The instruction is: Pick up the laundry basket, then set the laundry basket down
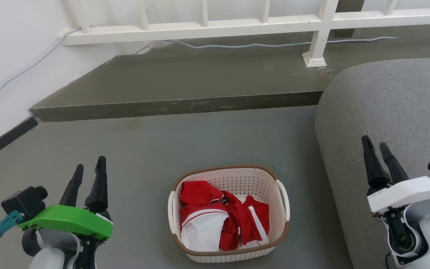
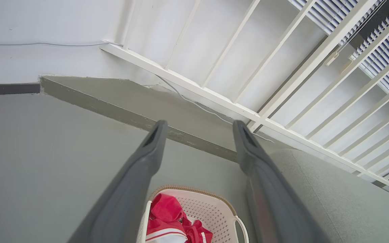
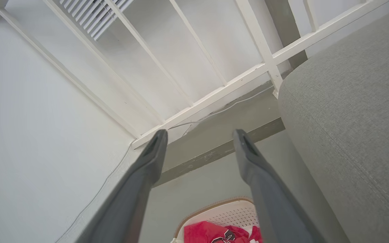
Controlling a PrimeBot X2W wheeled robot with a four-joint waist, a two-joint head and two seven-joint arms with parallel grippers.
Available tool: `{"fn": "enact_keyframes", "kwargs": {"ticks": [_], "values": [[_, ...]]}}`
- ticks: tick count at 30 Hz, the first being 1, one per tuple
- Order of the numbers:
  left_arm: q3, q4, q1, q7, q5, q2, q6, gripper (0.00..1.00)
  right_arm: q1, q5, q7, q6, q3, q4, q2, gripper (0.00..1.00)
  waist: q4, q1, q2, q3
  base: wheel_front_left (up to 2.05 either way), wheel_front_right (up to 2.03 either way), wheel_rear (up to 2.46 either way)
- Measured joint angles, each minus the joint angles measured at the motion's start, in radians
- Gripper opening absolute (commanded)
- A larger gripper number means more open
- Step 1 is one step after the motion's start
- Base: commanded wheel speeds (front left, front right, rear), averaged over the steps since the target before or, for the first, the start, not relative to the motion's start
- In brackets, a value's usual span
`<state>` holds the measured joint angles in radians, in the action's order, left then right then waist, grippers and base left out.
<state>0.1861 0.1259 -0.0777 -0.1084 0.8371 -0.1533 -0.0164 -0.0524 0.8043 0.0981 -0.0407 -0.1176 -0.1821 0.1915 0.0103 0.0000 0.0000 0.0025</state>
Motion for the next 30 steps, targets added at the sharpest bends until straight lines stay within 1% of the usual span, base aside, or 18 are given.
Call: {"fn": "enact_keyframes", "kwargs": {"ticks": [6, 7, 15, 17, 24, 25, 30], "values": [[0.029, -0.004, 0.0, -0.022, -0.071, -0.006, 0.018, 1.0, 0.001, -0.077, 0.022, 0.017, -0.029, 0.001, 0.011, 1.0, 0.001, 0.0, 0.0, 0.001, 0.0, 0.0, 0.0], [0.04, -0.006, 0.0, -0.031, -0.097, -0.008, 0.027, 1.0, 0.001, -0.097, 0.032, 0.024, -0.038, 0.0, 0.014, 1.0, 0.002, 0.0, 0.0, 0.002, 0.0, 0.0, 0.0], [0.072, -0.01, 0.0, -0.054, -0.198, -0.019, 0.052, 1.0, 0.002, -0.194, 0.055, 0.034, -0.072, -0.003, 0.027, 1.0, 0.003, 0.0, 0.0, 0.003, 0.0, 0.0, 0.0], [0.076, -0.011, 0.0, -0.065, -0.224, -0.02, 0.055, 1.0, 0.002, -0.215, 0.065, 0.042, -0.081, -0.003, 0.029, 1.0, 0.003, 0.0, 0.0, 0.003, 0.0, 0.0, 0.0], [0.094, -0.012, 0.001, -0.079, -0.288, -0.021, 0.074, 1.0, 0.004, -0.279, 0.082, 0.045, -0.104, -0.01, 0.038, 1.0, 0.003, 0.0, 0.0, 0.003, 0.0, 0.0, 0.0], [0.098, -0.012, 0.001, -0.079, -0.302, -0.021, 0.077, 1.0, 0.005, -0.29, 0.086, 0.052, -0.108, -0.012, 0.038, 1.0, 0.003, 0.0, 0.0, 0.003, 0.0, 0.0, 0.0], [0.111, -0.011, 0.001, -0.082, -0.356, -0.025, 0.093, 1.0, 0.015, -0.345, 0.101, 0.061, -0.123, -0.019, 0.047, 1.0, 0.003, 0.0, 0.0, 0.004, 0.0, 0.0, 0.0]]}}
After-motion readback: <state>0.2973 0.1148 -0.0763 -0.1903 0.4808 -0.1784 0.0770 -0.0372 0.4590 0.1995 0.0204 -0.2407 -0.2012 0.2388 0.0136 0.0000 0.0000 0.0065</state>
